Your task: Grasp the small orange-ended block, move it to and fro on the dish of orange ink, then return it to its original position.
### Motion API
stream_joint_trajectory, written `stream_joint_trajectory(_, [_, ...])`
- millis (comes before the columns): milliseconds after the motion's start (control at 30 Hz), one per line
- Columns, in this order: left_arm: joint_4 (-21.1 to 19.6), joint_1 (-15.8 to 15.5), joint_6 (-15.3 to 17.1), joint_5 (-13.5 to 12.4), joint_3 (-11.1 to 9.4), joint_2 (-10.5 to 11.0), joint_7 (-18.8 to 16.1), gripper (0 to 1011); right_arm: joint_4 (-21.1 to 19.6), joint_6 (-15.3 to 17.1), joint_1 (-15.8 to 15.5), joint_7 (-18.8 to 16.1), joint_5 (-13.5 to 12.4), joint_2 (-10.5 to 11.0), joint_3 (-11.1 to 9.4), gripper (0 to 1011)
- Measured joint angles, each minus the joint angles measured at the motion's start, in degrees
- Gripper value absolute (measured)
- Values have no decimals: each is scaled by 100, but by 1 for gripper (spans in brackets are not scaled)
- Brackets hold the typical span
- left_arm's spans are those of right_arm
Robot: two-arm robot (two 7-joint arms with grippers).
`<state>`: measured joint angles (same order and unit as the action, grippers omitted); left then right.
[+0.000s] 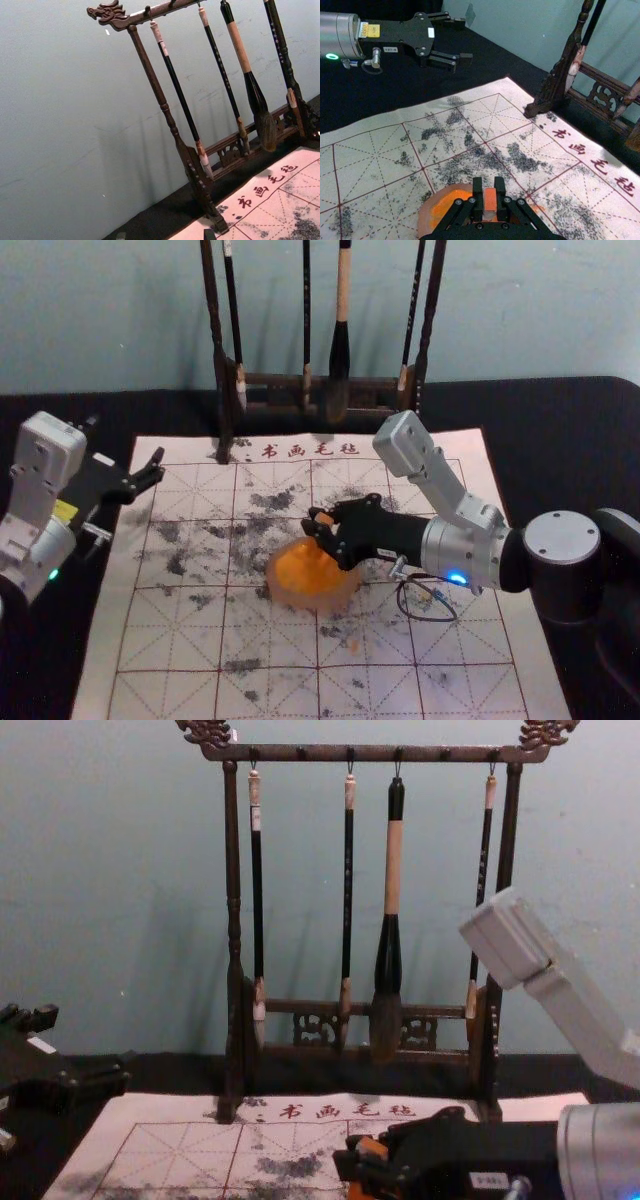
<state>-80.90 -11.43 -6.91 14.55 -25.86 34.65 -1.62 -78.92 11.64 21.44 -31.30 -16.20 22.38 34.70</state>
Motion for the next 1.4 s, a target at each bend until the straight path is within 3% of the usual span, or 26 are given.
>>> stream_joint_trajectory(833, [0,0,0,0,0,0,0,1001,-330,0,-225,-73,-118,276,-100,134])
stream_joint_trajectory(1400, [0,0,0,0,0,0,0,1001,-523,24,-343,-165,-193,374,2,134])
